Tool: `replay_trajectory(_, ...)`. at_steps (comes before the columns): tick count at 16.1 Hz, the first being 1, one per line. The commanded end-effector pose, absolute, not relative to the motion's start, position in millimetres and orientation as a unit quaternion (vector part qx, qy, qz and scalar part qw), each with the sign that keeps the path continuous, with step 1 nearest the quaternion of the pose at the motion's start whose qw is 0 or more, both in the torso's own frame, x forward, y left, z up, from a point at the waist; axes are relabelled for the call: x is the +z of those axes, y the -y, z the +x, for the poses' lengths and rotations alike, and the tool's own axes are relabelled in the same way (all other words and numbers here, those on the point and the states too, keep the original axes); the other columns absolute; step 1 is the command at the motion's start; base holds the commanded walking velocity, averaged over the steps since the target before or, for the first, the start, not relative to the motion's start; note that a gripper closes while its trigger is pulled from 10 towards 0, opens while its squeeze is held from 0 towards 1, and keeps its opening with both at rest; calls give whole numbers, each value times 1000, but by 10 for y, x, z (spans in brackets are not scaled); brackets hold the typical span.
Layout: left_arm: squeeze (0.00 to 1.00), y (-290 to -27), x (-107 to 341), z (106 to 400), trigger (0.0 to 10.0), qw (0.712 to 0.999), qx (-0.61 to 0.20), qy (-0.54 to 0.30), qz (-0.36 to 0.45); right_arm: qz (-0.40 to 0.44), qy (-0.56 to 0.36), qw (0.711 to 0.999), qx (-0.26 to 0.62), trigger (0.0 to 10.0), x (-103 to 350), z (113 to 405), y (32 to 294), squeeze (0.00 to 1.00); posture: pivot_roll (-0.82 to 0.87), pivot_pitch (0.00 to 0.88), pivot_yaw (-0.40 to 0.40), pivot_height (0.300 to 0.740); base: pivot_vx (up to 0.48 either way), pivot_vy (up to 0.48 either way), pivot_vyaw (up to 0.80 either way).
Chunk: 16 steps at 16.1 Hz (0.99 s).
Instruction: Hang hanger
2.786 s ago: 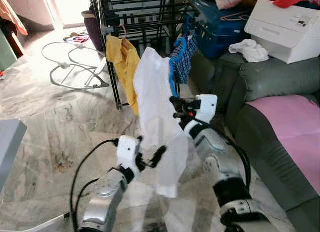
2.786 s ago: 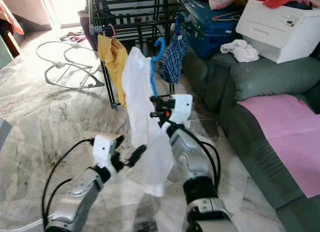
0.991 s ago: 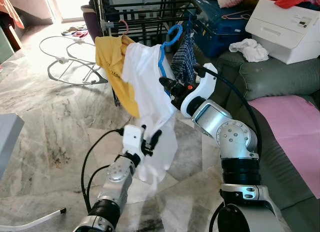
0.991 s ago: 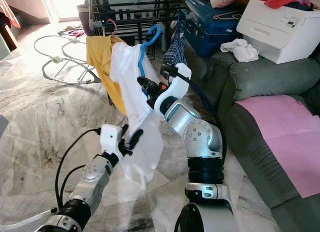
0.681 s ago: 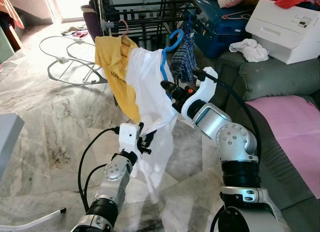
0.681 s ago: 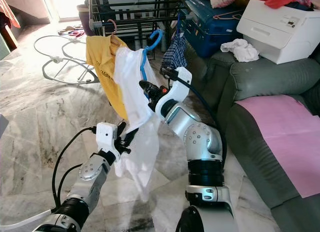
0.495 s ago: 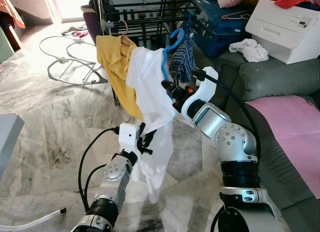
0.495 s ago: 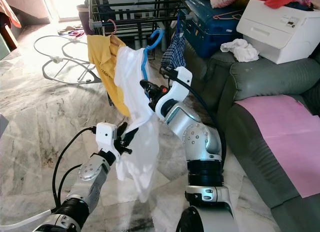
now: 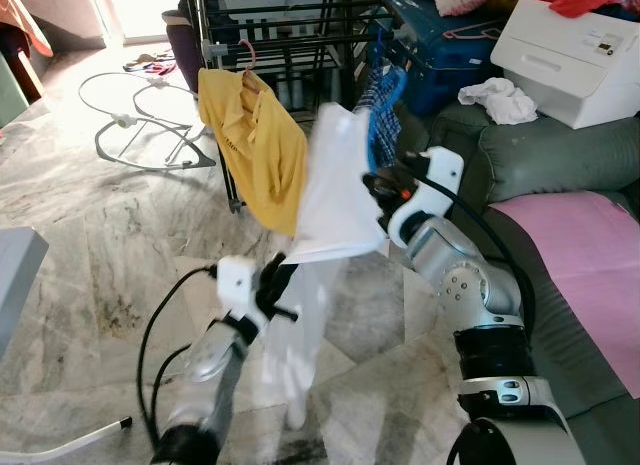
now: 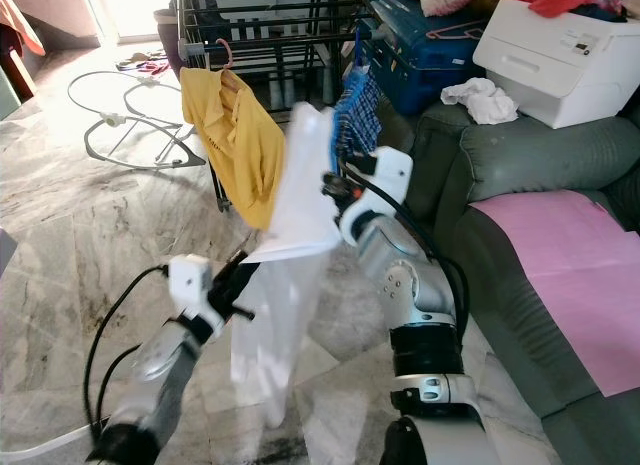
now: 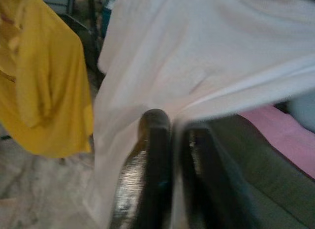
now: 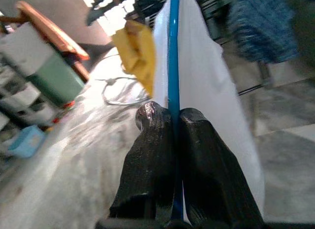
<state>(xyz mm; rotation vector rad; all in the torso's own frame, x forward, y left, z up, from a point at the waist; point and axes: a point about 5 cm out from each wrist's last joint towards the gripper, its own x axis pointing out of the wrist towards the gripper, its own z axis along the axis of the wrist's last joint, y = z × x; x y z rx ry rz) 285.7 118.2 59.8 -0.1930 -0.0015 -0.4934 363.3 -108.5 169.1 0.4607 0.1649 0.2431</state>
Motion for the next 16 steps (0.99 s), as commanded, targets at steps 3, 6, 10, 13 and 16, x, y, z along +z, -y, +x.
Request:
replay_trajectory(3, 0, -1179, 462, 2641, 0, 945, -303, -47, -113, 219, -34, 971, 94, 10000, 1765, 3770, 1279, 0, -208, 35, -16, 740, 0, 0, 0)
replay_trajectory(6, 0, -1244, 232, 2474, 0, 939, -312, -100, -104, 225, -15, 971, 85, 10000, 1893, 3905, 1399, 0, -210, 34, -14, 740, 0, 0, 0)
replay_trajectory(10, 0, -1247, 262, 2563, 0, 952, -269, -97, -111, 244, 14, 964, 103, 10000, 2065, 3964, 1341, 0, -218, 29, -28, 740, 0, 0, 0)
replay_trajectory(13, 0, -1035, 565, 2823, 10000, 957, -272, -39, -95, 276, 5, 954, 121, 10000, 1994, 3934, 1106, 0, -218, 27, -30, 740, 0, 0, 0)
replay_trajectory(16, 1000, -982, 760, 2995, 10000, 965, -254, 8, -67, 288, -5, 945, 155, 10000, 1992, 3867, 807, 0, -225, 29, -23, 740, 0, 0, 0)
